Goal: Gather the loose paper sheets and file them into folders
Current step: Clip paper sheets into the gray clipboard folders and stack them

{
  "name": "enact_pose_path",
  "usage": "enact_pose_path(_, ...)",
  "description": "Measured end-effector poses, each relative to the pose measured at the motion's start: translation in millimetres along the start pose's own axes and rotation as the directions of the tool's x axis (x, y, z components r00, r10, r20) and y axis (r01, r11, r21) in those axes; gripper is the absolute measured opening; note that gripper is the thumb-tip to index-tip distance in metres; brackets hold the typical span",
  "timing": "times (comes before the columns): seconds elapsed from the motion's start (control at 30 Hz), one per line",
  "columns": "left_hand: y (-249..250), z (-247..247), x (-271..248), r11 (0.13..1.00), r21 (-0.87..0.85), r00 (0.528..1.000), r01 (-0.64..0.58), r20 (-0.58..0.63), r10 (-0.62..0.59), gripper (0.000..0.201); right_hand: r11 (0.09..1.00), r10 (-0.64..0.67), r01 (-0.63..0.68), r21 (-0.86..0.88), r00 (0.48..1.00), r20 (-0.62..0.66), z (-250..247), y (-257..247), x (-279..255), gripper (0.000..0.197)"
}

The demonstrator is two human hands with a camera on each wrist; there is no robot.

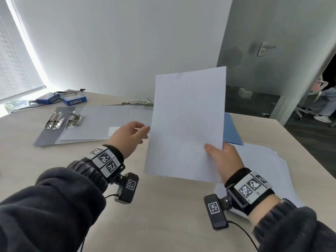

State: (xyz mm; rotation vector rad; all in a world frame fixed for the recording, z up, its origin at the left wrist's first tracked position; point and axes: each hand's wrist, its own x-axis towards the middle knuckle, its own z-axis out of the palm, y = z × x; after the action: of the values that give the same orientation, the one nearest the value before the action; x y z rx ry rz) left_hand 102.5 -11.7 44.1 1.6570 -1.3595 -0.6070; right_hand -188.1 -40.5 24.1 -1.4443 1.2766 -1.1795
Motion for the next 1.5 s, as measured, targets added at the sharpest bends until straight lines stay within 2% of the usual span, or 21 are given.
enact_pose_path(0.07, -11, -6, 30, 0.939, 0.343, 0.999, -0.033, 0.020, 0.028, 0.024, 0.998, 0.037, -0.032, 0.046, 0.994, -0.099, -5, 3, 14, 0.010)
enact_pose_path(0.13, -21, -7, 58, 0.779, 0.624, 0.995, -0.063, 0.097, 0.002, 0.023, 0.993, 0.081, -0.065, 0.097, 0.981, -0.178, -11, 6, 26, 0.008)
enact_pose_path(0.2, -26, -4, 81, 0.595, 0.799, 0.985, -0.090, 0.161, -0.067, 0.031, 0.985, 0.132, -0.103, 0.142, 0.968, -0.215, -15, 9, 35, 0.005)
enact_pose_path(0.3, -30, 7, 109, 0.405, 0.902, 0.963, -0.150, 0.226, -0.145, 0.053, 0.975, 0.177, -0.140, 0.170, 0.957, -0.228, -18, 13, 45, 0.007)
enact_pose_path(0.43, -38, 22, 139, 0.304, 0.933, 0.935, -0.191, 0.267, -0.234, 0.078, 0.970, 0.194, -0.150, 0.193, 0.953, -0.234, -17, 16, 54, 0.010)
enact_pose_path(0.53, -40, 27, 151, 0.271, 0.936, 0.918, -0.227, 0.298, -0.262, 0.077, 0.968, 0.187, -0.141, 0.208, 0.958, -0.220, -14, 16, 57, 0.011)
enact_pose_path(0.63, -39, 31, 150, 0.245, 0.929, 0.905, -0.279, 0.340, -0.257, 0.059, 0.967, 0.178, -0.132, 0.220, 0.963, -0.204, -10, 15, 59, 0.015)
enact_pose_path(0.7, -41, 30, 145, 0.266, 0.922, 0.909, -0.283, 0.346, -0.232, 0.044, 0.965, 0.174, -0.127, 0.231, 0.965, -0.198, -8, 13, 57, 0.017)
enact_pose_path(0.83, -40, 21, 126, 0.336, 0.904, 0.932, -0.265, 0.329, -0.150, 0.034, 0.963, 0.187, -0.139, 0.232, 0.962, -0.199, -13, 10, 46, 0.014)
enact_pose_path(1.0, -22, 13, 83, 0.493, 0.846, 0.969, -0.201, 0.246, -0.027, 0.026, 0.969, 0.180, -0.134, 0.209, 0.958, -0.223, -29, -3, 21, 0.007)
enact_pose_path(1.1, 2, 19, 46, 0.545, 0.807, 0.969, -0.226, 0.242, 0.043, 0.025, 0.965, 0.159, -0.102, 0.241, 0.959, -0.233, -41, -17, 4, 0.007)
enact_pose_path(1.23, 32, 50, -7, 0.529, 0.769, 0.926, -0.359, 0.364, 0.099, 0.031, 0.959, 0.127, -0.052, 0.278, 0.957, -0.261, -57, -35, -13, 0.008)
enact_pose_path(1.37, 58, 93, -51, 0.471, 0.705, 0.833, -0.531, 0.536, 0.137, 0.034, 0.959, 0.111, -0.030, 0.283, 0.956, -0.271, -68, -43, -25, 0.008)
enact_pose_path(1.5, 76, 123, -82, 0.434, 0.647, 0.758, -0.627, 0.634, 0.151, 0.034, 0.965, 0.122, -0.048, 0.258, 0.953, -0.279, -73, -34, -35, 0.008)
